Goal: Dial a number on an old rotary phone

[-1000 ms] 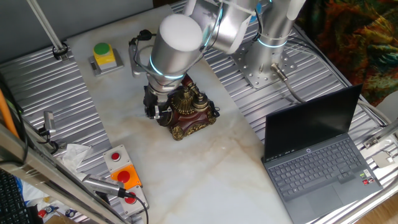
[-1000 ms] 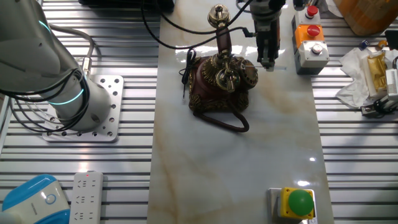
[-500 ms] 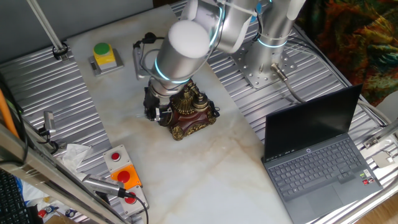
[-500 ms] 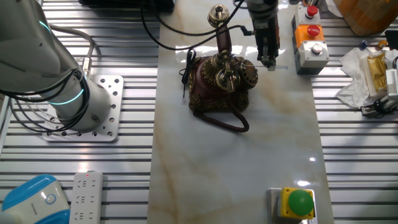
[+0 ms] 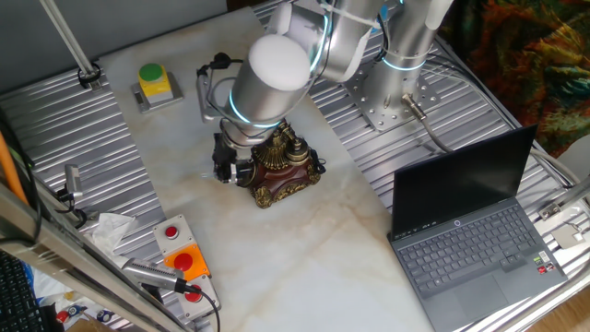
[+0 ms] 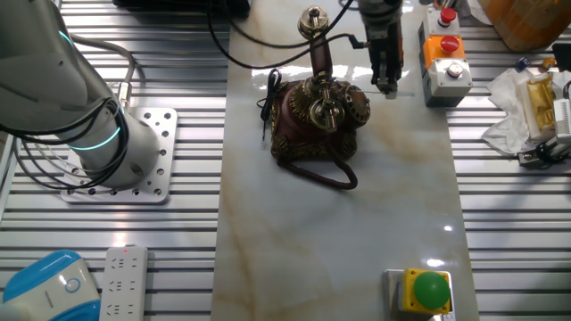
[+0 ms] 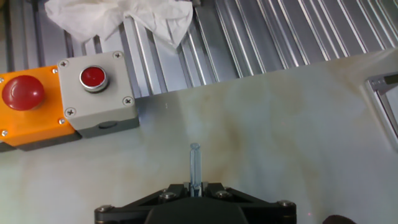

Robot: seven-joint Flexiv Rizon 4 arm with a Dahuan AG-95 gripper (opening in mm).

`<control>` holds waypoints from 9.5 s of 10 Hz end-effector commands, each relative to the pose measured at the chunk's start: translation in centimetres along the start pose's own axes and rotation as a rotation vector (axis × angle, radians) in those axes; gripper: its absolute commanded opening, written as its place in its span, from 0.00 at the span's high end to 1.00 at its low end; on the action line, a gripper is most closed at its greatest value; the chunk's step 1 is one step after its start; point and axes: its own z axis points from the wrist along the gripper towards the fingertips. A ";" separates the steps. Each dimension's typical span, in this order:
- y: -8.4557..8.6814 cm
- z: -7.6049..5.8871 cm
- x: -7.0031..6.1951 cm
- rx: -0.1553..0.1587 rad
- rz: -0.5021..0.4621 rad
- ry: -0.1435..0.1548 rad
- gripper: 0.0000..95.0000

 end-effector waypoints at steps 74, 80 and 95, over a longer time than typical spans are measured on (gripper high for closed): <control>-0.9 0.0 -1.2 -0.142 -0.173 0.077 1.00; -0.9 0.0 -1.2 -0.164 -0.194 0.098 1.00; -0.9 0.0 -1.1 -0.167 -0.176 0.097 1.00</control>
